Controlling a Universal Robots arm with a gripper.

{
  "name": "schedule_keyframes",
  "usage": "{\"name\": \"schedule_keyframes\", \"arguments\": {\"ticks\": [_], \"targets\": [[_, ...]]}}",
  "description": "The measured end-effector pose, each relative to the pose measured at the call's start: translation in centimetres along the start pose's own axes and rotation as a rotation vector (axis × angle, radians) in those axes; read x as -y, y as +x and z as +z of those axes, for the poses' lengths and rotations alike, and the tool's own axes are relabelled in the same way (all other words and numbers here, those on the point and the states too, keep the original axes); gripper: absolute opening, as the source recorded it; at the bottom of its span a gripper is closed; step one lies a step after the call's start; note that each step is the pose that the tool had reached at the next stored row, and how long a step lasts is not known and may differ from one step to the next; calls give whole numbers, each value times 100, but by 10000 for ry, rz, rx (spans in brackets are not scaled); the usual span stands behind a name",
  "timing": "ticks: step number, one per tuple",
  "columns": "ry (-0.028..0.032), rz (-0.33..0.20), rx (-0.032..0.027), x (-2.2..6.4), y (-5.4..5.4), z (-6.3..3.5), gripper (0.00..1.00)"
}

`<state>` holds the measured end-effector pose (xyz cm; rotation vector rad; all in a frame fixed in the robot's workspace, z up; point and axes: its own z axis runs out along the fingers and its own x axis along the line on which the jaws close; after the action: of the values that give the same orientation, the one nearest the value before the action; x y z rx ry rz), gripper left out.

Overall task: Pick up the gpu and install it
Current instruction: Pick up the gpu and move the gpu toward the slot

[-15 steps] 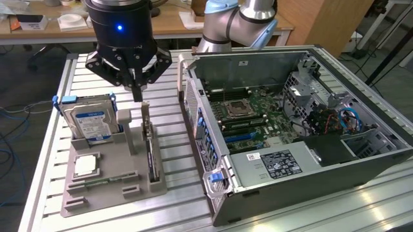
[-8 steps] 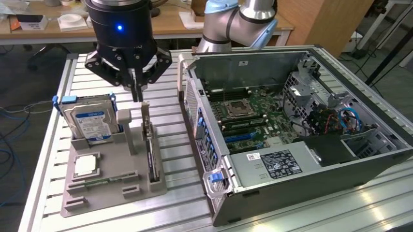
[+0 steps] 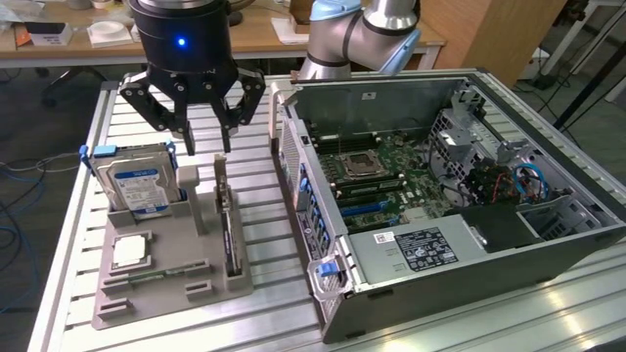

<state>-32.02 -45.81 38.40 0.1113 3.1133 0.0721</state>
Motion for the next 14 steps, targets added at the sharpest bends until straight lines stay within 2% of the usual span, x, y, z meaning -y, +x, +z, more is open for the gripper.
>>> {"name": "schedule_keyframes", "arguments": {"ticks": [1,8,10,11,12,14], "targets": [[0,0,1,0,0,0,47],[0,0,0,0,0,0,49],[-1,0,0,0,0,0,60],[0,0,0,0,0,0,60],[0,0,1,0,0,0,66],[-1,0,0,0,0,0,66]]}}
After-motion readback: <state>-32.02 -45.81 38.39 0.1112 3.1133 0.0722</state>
